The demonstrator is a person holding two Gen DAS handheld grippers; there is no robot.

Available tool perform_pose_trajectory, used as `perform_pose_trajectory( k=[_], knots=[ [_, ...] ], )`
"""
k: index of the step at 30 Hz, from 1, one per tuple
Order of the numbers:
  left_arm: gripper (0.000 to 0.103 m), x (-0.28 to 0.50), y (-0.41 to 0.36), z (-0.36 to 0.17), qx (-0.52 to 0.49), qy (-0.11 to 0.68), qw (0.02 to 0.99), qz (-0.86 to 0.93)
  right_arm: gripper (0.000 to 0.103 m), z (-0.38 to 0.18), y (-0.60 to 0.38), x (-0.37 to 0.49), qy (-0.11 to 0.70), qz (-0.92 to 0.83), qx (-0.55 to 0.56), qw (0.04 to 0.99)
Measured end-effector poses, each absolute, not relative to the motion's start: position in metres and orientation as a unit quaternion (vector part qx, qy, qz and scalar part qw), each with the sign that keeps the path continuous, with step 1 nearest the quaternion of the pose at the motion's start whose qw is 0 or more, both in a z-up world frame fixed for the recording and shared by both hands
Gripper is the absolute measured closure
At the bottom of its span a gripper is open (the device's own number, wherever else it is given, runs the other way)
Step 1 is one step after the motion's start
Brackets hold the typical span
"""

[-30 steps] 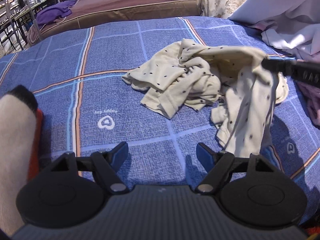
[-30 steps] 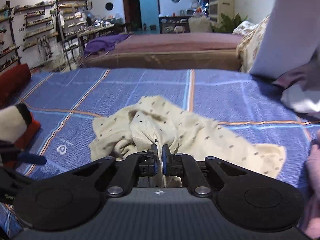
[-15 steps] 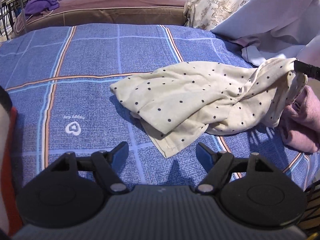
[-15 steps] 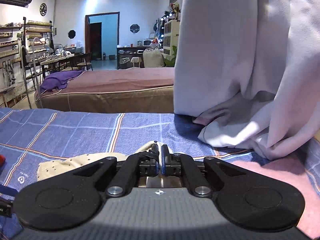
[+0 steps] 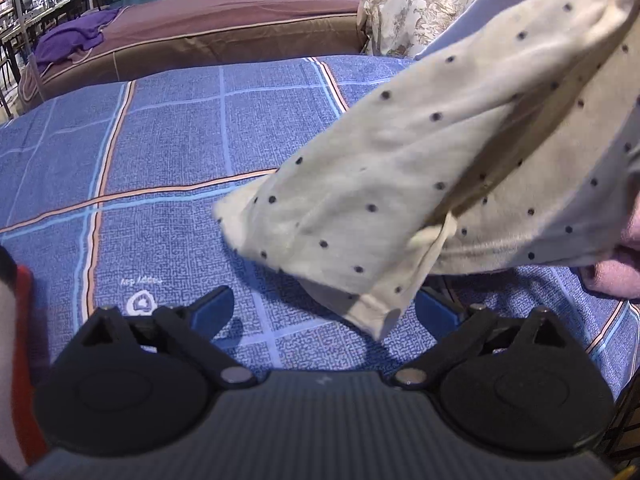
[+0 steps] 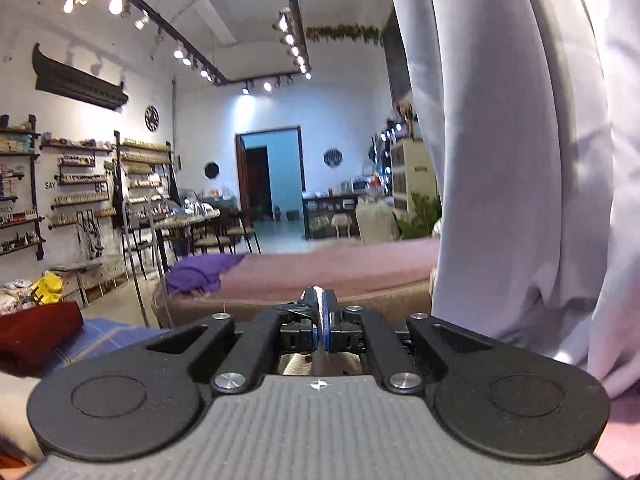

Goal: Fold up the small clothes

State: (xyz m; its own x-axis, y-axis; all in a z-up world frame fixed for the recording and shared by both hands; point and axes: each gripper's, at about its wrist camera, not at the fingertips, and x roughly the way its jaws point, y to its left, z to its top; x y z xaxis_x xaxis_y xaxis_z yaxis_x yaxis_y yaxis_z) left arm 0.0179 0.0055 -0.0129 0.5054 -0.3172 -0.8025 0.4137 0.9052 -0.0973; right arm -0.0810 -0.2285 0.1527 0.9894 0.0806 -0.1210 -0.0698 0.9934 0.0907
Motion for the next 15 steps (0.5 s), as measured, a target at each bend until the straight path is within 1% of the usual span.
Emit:
perform_pose_trajectory(
  k=[2,3,4,5,6,7,8,9,10,11,12,13,14,15],
  knots=[
    [0.001,0.019,-0.002,-0.013,0.060,0.444,0.869,-0.211,0.099,0.172,-0.226,-0.089,0.036,0.049,0.036,0.997],
    [0.001,0.019,-0.005,-0.012,0.062,0.440,0.870,-0.214,0.103,0.179,-0.225,-0.094,0.018,0.052,0.037,0.998],
    [0.001,0.020,-0.010,-0.012,0.063,0.436,0.870,-0.219,0.103,0.186,-0.226,-0.096,0.006,0.058,0.039,0.998],
    [0.002,0.020,-0.014,-0.012,0.061,0.433,0.871,-0.226,0.103,0.190,-0.228,-0.094,-0.001,0.063,0.040,0.997],
    [0.005,0.022,-0.019,-0.012,0.060,0.429,0.870,-0.235,0.103,0.192,-0.228,-0.092,-0.006,0.061,0.037,0.997],
    [0.022,0.023,-0.024,-0.013,0.063,0.428,0.868,-0.243,0.103,0.193,-0.228,-0.089,-0.009,0.056,0.031,0.998],
    [0.057,0.024,-0.029,-0.015,0.068,0.433,0.863,-0.252,0.103,0.190,-0.228,-0.084,-0.004,0.051,0.024,0.998],
    [0.074,0.025,-0.033,-0.017,0.068,0.443,0.854,-0.262,0.102,0.186,-0.228,-0.075,0.015,0.050,0.018,0.998],
    [0.084,0.025,-0.035,-0.018,0.061,0.450,0.849,-0.270,0.100,0.179,-0.227,-0.069,0.033,0.047,0.018,0.998],
    [0.084,0.023,-0.033,-0.018,0.052,0.448,0.848,-0.278,0.087,0.172,-0.229,-0.067,0.045,0.044,0.025,0.998],
    [0.084,0.021,-0.030,-0.017,0.044,0.442,0.850,-0.284,0.070,0.163,-0.231,-0.064,0.067,0.044,0.035,0.996],
    [0.084,0.019,-0.028,-0.016,0.041,0.438,0.851,-0.288,0.056,0.151,-0.231,-0.061,0.092,0.046,0.044,0.994],
    [0.084,0.017,-0.026,-0.016,0.040,0.437,0.852,-0.286,0.030,0.136,-0.230,-0.057,0.112,0.042,0.050,0.992],
    [0.084,0.016,-0.023,-0.016,0.041,0.436,0.853,-0.284,0.016,0.120,-0.229,-0.052,0.140,0.037,0.050,0.988]
  ],
)
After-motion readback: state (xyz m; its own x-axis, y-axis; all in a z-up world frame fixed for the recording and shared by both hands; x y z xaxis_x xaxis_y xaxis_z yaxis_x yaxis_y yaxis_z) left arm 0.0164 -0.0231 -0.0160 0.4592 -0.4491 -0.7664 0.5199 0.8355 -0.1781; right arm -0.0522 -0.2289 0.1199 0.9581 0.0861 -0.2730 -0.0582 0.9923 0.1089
